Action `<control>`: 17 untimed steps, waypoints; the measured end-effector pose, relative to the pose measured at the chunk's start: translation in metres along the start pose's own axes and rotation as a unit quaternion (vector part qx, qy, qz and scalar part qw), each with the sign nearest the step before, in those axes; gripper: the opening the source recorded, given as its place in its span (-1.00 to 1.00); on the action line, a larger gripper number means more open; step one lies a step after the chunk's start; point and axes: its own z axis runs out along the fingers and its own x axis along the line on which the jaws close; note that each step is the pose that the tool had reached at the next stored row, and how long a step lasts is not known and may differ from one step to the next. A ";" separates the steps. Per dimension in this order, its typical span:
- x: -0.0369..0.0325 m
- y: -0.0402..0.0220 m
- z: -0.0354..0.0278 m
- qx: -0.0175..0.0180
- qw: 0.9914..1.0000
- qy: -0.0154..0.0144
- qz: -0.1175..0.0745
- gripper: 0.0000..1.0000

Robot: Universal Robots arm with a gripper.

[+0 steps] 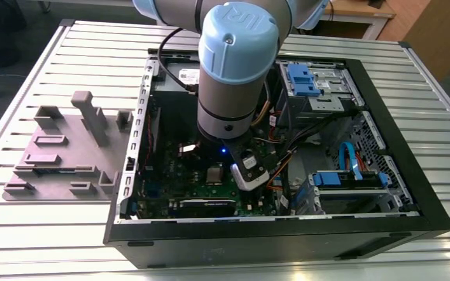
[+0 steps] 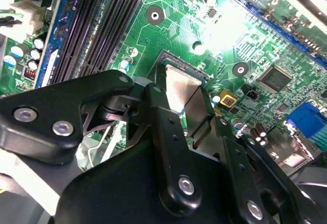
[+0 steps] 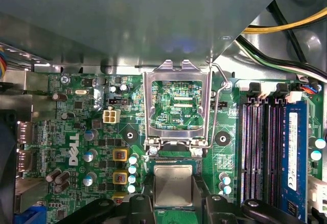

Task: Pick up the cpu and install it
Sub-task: 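Place the cpu into insertion slot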

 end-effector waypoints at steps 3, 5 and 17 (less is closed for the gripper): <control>0.0000 0.0000 0.0000 0.000 1.000 0.000 0.000 -0.21; 0.0000 0.0001 -0.0007 0.000 1.000 0.000 0.000 -0.21; 0.0002 0.0002 -0.0057 0.003 1.000 0.000 0.002 -0.21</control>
